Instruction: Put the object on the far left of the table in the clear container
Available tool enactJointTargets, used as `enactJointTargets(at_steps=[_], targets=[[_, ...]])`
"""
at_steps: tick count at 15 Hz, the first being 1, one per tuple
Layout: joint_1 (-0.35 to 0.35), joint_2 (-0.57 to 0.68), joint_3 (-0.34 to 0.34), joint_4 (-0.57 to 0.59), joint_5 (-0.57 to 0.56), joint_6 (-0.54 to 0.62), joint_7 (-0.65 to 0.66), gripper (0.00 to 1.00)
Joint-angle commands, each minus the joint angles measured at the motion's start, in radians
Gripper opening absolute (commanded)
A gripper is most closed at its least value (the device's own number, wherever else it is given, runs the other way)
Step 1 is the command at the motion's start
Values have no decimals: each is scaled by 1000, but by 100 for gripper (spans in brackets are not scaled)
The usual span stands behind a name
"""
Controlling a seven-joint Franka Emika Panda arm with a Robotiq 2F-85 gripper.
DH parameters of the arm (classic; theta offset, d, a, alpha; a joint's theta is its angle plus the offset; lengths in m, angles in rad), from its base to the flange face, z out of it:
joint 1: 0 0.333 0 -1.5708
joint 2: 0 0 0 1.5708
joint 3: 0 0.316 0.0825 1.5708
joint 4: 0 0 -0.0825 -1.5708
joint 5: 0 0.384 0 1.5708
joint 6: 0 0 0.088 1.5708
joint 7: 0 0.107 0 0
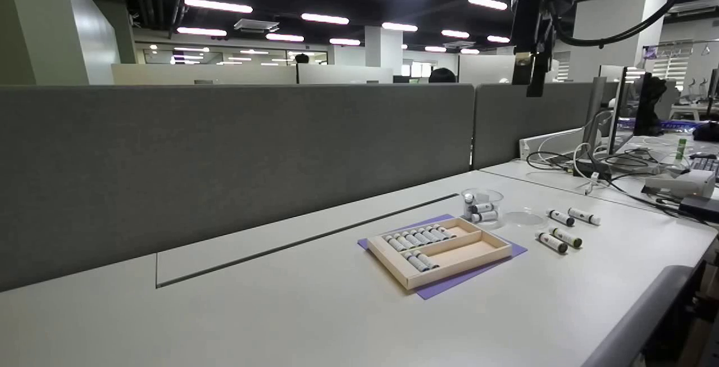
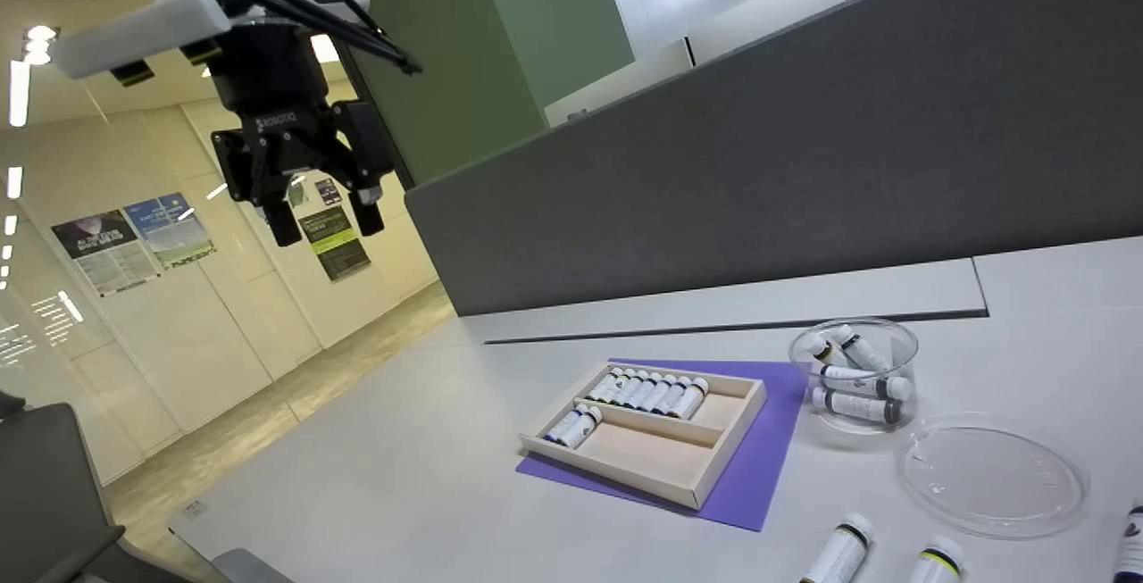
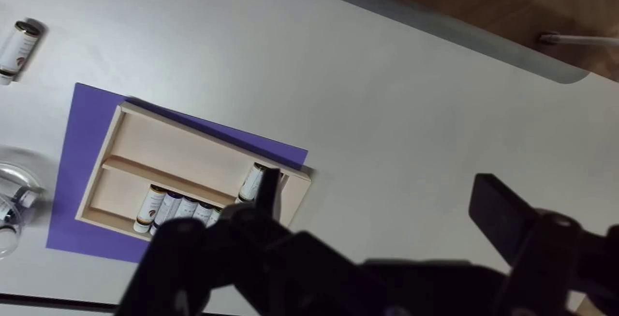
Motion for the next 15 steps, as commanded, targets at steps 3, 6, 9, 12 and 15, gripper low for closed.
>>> enactJointTargets(at_steps=[3,6,9,12,15], targets=[[-53,24,-36,-1,15,34,-37,100],[-126,74,-100,-2,-14,173,-108,100],[-208,190,-189,-2,-25,355,-191,100],[-278,357,-264,26,-15,501,-218,100],[-331,523,-291,80,14,537,-203,100]])
